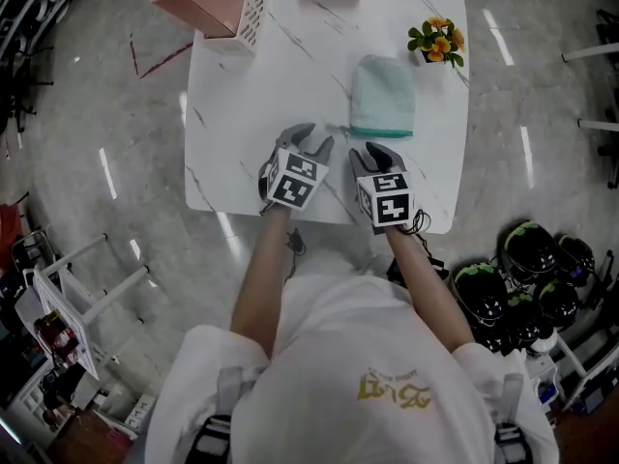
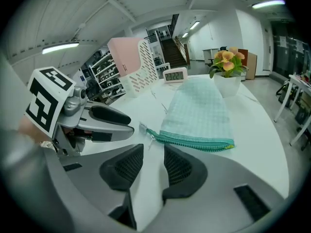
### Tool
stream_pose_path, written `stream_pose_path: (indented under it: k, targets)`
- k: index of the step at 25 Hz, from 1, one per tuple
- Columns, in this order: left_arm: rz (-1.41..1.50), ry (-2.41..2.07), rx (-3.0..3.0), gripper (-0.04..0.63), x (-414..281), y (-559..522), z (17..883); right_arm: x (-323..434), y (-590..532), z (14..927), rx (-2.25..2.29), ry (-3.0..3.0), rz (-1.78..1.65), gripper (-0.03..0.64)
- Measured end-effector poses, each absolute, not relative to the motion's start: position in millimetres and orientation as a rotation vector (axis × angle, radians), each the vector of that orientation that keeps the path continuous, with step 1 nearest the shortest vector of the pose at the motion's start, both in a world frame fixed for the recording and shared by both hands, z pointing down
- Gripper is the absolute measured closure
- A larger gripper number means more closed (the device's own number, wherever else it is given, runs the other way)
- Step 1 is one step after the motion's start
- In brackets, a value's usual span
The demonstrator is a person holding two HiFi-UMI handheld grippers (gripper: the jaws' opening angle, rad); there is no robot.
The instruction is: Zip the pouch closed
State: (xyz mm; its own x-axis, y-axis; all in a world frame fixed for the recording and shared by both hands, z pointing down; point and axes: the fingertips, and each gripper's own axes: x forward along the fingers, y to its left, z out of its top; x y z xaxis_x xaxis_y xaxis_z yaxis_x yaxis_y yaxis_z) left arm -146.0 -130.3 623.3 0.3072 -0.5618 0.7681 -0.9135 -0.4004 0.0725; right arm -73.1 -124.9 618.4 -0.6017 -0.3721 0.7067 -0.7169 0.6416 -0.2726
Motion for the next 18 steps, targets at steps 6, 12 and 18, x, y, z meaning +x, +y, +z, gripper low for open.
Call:
stream_pose_path:
  k: [6,12,18]
  targets:
    - [1.017,-1.189,2.189,0.408,-140.0,-144.0,626.5,-88.1,-129.0,626.3,0.831,-2.237,0.733,0.482]
    - [1.072,-1.064,2.299,0.402,-130.1,-146.4,628.9,-95.2,-127.9,632.5,0.827,-2.221,0.745,0.495]
    - [1.140,-0.933,2.372,0.396,-118.9,-147.1,636.2,-97.2,-130.6,637.7,0.838,-2.218,0.740,0.505]
